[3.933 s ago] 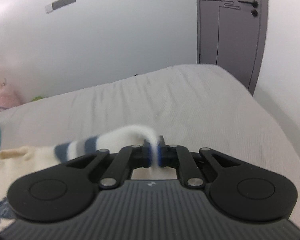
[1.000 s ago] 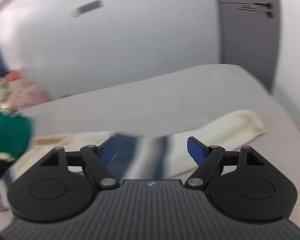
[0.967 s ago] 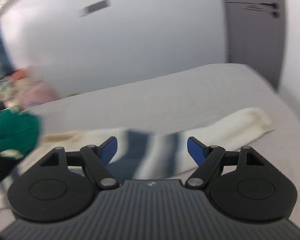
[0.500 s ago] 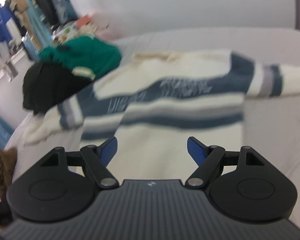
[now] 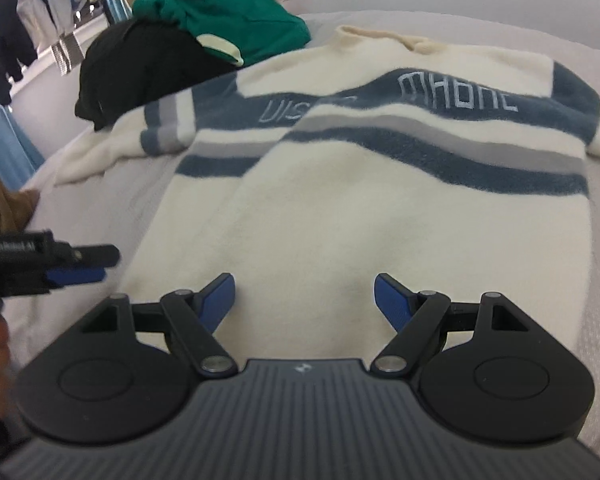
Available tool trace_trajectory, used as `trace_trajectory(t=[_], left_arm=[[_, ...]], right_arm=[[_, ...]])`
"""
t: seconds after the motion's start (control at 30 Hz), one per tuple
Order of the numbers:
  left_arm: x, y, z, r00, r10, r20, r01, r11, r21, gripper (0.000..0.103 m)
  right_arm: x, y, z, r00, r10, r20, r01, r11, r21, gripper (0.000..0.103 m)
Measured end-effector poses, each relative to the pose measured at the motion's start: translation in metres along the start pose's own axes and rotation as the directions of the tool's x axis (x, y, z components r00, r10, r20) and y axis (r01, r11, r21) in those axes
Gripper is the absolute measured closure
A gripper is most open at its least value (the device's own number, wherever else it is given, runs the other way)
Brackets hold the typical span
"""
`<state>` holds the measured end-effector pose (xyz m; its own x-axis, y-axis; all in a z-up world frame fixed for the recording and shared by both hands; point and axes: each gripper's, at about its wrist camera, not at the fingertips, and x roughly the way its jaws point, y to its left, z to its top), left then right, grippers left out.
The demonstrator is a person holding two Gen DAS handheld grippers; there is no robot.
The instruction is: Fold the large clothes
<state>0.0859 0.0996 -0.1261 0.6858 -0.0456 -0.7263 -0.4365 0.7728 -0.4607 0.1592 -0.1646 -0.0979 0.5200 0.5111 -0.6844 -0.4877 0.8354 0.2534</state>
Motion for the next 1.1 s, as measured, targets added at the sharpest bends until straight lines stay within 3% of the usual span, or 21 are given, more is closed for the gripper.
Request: trace_trajectory(t=[0.2,0.37,0.53,0.67,0.8,0.83,0.87,0.93,1.1], left_arm=[[0.011,0.021,0.005,0.999,0.034,-0.028,-0.037,0.993,-0.108,0.049],[0.012,0.022,0.003,0.999,0.031,-0.038,-0.035,0.993,-0.111,0.049],[0.013,0.016,-0.006,0.998,-0.002,-0.057,-0.004,0.994,-0.107,0.05],[0.024,0.007,-0.017,0.986,-0.107,-0.13,0.09,0.988,-0.127,0.058],[0.033,0.002,-0.028,0.98,-0.104,-0.171,0.084,0.989,-0.122,0.058],[0.032,0.001,-0.027,0.979,-0.109,-0.172,0.088,0.989,-0.122,0.06],[0.031,0.001,-0.027,0.979,-0.112,-0.169,0.091,0.988,-0.126,0.078],[0.026,0.002,-0.027,0.981,-0.121,-0.149,0.099,0.984,-0.146,0.093],[-0.015,0.003,-0.011,0.981,-0.195,-0.016,0.191,0.971,-0.143,0.095]], right_arm=[[0.003,-0.013,0.005,1.0,0.019,0.025,-0.02,0.998,0.056,0.025],[0.0,-0.019,0.0,0.999,0.041,0.014,-0.042,0.994,0.104,0.025],[-0.002,-0.018,-0.002,0.999,0.052,0.01,-0.053,0.993,0.11,0.025],[-0.003,-0.016,-0.003,0.998,0.059,0.014,-0.06,0.992,0.108,0.025],[-0.003,-0.015,-0.005,0.998,0.055,0.01,-0.056,0.992,0.11,0.025],[-0.003,-0.016,-0.005,0.999,0.052,0.01,-0.052,0.993,0.11,0.025],[-0.003,-0.016,-0.005,0.999,0.047,0.009,-0.048,0.993,0.108,0.025],[-0.003,-0.016,-0.006,0.999,0.036,0.011,-0.037,0.994,0.106,0.025],[-0.004,-0.014,-0.007,1.0,0.017,0.015,-0.018,0.996,0.09,0.025]])
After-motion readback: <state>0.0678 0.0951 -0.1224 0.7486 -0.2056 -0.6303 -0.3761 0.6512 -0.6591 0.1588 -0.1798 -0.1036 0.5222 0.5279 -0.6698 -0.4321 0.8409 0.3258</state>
